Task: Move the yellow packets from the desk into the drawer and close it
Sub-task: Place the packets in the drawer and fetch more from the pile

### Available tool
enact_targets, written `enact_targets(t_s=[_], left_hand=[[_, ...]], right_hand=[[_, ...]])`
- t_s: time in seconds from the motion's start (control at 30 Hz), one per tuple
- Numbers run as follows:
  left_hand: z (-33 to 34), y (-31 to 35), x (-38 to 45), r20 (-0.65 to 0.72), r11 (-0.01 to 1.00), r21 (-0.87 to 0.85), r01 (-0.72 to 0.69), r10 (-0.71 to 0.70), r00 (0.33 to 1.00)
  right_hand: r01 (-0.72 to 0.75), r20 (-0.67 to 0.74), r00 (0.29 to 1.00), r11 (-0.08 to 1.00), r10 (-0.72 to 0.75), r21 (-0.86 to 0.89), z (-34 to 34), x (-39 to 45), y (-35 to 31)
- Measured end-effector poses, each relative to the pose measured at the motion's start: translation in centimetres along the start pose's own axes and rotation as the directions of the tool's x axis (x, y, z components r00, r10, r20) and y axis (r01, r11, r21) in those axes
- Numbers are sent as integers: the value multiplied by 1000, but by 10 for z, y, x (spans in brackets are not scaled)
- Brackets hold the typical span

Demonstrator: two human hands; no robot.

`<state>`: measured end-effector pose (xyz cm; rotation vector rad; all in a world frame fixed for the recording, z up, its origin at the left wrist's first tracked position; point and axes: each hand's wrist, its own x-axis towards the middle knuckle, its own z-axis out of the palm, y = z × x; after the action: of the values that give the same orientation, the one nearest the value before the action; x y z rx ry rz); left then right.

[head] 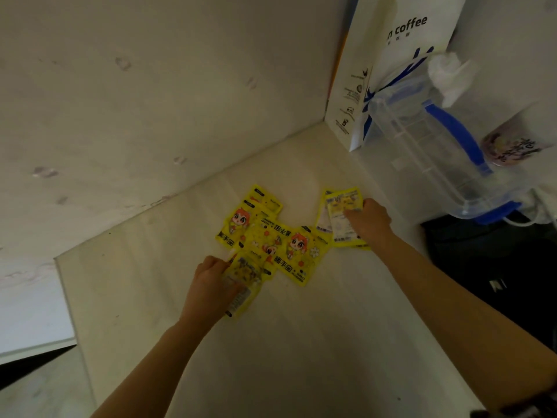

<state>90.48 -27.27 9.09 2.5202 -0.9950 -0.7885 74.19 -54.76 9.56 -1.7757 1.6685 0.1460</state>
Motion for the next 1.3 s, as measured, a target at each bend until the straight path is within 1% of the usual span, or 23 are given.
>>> enact_targets(t_s=[0.07, 0.13, 0.3, 0.5, 0.6, 0.67, 0.8, 0.93, 1.03, 1.13, 1.2, 1.3], left_hand=[[1, 1, -1, -20, 1000, -16, 15, -15, 1000], [2, 2, -1, -40, 999, -43, 20, -21, 999], [1, 7, -3, -36, 995, -86, 51, -54, 998], [2, 3, 4, 11, 997, -50, 66, -66, 998], [2, 3, 3, 23, 999, -38, 32, -31, 999], [3, 5, 3, 23, 999, -40, 4, -3, 1000], [1, 8, 0, 9, 997, -74, 1, -1, 1000], [-2, 5, -2, 17, 996, -88, 31, -29, 999], [-5, 1, -6, 57, 978, -164, 126, -118, 991], [-4, -6, -15, 113, 917, -325, 231, -205, 972], [-5, -7, -22, 123, 877, -397, 270, -241, 963], [-6, -1, -36, 127, 808, -514, 288, -260, 957]], right_hand=[[-43, 6, 999, 999, 43, 2, 4, 3, -9], [-47, -5, 999, 999, 47, -7, 8, 5, -16], [-5, 7, 1000, 999, 5, 48, 10, 4, -20], [13, -21, 1000, 997, -11, 77, 14, 4, -20], [9, -23, 1000, 999, -8, 50, 17, 1, -25], [2, 9, 1000, 1000, -3, 15, 19, -1, -27], [70, 64, 996, 997, -69, -18, 24, 2, -28], [142, 107, 983, 987, -149, 70, 18, -3, -25], [137, 125, 979, 974, -161, 181, 11, -5, -14], [132, 113, 979, 949, -170, 285, 0, -11, -3], [151, 65, 981, 931, -182, 331, -8, -18, 3], [176, -21, 983, 894, -183, 412, -18, -37, 12]])
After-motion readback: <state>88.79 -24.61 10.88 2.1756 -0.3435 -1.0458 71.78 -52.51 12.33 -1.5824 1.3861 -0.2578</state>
